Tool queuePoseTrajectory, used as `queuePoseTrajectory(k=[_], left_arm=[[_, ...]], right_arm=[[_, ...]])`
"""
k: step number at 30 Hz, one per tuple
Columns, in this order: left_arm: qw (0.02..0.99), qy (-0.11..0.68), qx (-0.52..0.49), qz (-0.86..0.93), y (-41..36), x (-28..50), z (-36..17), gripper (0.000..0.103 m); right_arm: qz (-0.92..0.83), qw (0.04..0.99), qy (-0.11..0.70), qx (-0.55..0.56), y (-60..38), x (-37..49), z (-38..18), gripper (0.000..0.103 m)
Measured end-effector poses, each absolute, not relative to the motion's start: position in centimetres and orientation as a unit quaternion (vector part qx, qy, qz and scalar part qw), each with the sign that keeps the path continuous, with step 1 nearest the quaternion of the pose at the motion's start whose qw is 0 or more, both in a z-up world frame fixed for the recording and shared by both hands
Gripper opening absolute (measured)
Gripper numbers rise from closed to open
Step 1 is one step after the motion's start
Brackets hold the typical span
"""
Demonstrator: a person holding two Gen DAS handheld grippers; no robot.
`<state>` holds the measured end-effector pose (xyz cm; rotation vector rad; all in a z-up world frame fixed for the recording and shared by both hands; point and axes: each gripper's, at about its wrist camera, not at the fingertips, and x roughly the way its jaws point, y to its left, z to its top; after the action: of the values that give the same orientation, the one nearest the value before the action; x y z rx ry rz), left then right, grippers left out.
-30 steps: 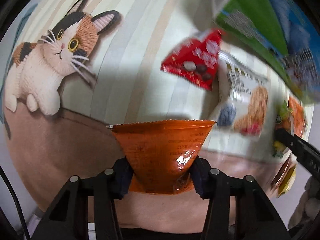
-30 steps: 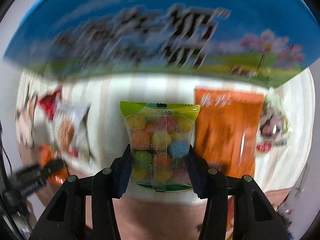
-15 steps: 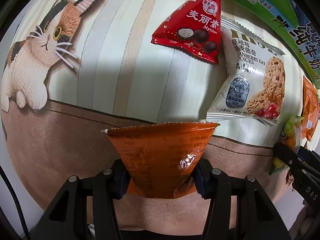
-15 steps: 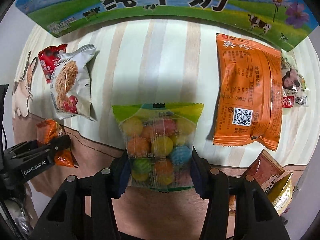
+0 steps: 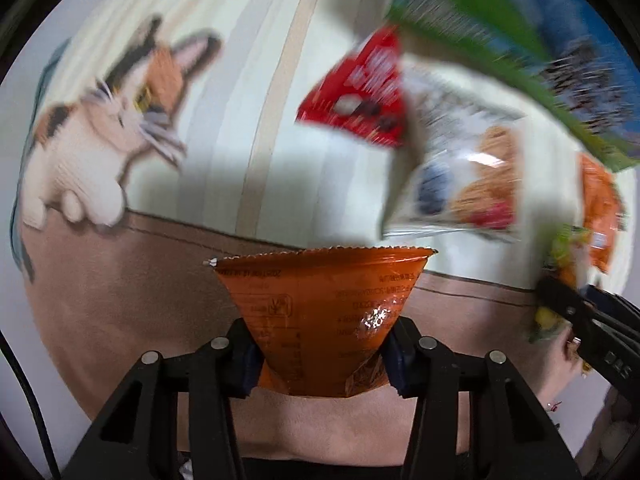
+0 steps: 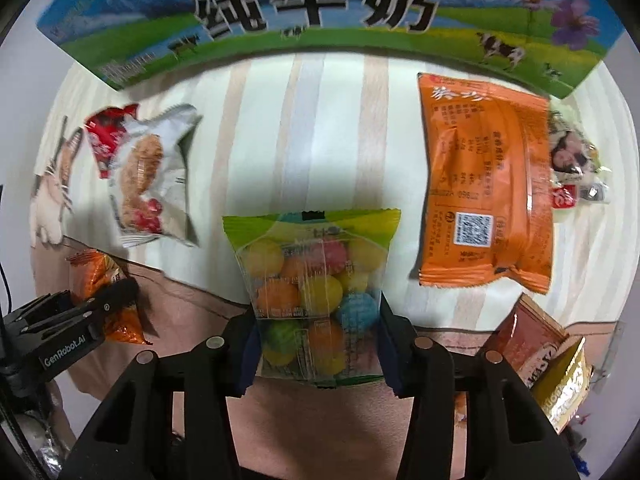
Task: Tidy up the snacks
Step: 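Carry both bags into the box and open both tools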
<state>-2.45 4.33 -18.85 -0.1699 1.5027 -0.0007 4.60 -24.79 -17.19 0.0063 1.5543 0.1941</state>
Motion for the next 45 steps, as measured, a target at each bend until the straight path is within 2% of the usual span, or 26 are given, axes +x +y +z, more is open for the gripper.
queuePoseTrajectory(k=[5,12,16,20,26,36,39,40,41,42,43,45], left_arm=[[0.772,0.631,-0.071,-0.033,3.4,-2.2,-10.8,0.045],[0.821,0.555,-0.079,-0.105,0.0,3.0,0.8,0.045],[0.829,0.543,-0.054,-0.122,-2.0,8.2,3.0,0.046],[0.806,0.577,-0.035,-0.123,-3.0,14.5,1.9,0.046],[0.753,0.65,-0.011,-0.1,-3.6,21.5,-2.7,0.046],[0.69,0.718,-0.012,-0.088,-4.4,24.0,-8.2,0.047],[0.68,0.728,-0.02,-0.085,-4.5,23.9,-9.4,0.051],[0.68,0.728,-0.019,-0.083,-4.6,23.8,-9.6,0.061],[0.68,0.728,-0.015,-0.081,-4.7,23.8,-9.9,0.07],[0.681,0.728,-0.012,-0.078,-4.7,23.8,-10.1,0.084],[0.682,0.728,-0.012,-0.074,-4.7,23.8,-10.4,0.087],[0.683,0.727,-0.016,-0.068,-4.5,23.7,-10.6,0.088]], right_arm=[[0.12,0.734,0.668,0.032,-25.3,4.8,-11.9,0.051],[0.156,0.787,0.594,0.061,-26.1,7.3,-1.8,0.051],[0.16,0.814,0.554,0.068,-26.2,10.8,2.7,0.051],[0.152,0.825,0.541,0.065,-25.5,14.6,3.7,0.051],[0.143,0.797,0.582,0.076,-25.0,20.8,-0.5,0.051],[0.157,0.742,0.645,0.091,-23.9,23.8,-7.5,0.051],[0.171,0.721,0.666,0.088,-23.4,24.0,-8.8,0.052],[0.17,0.714,0.673,0.085,-23.2,24.0,-9.2,0.053],[0.17,0.712,0.676,0.082,-23.2,24.1,-9.4,0.057],[0.169,0.709,0.68,0.079,-23.2,24.1,-9.7,0.065],[0.166,0.707,0.683,0.08,-23.3,24.2,-9.9,0.07],[0.161,0.704,0.687,0.084,-23.5,24.4,-9.9,0.09]])
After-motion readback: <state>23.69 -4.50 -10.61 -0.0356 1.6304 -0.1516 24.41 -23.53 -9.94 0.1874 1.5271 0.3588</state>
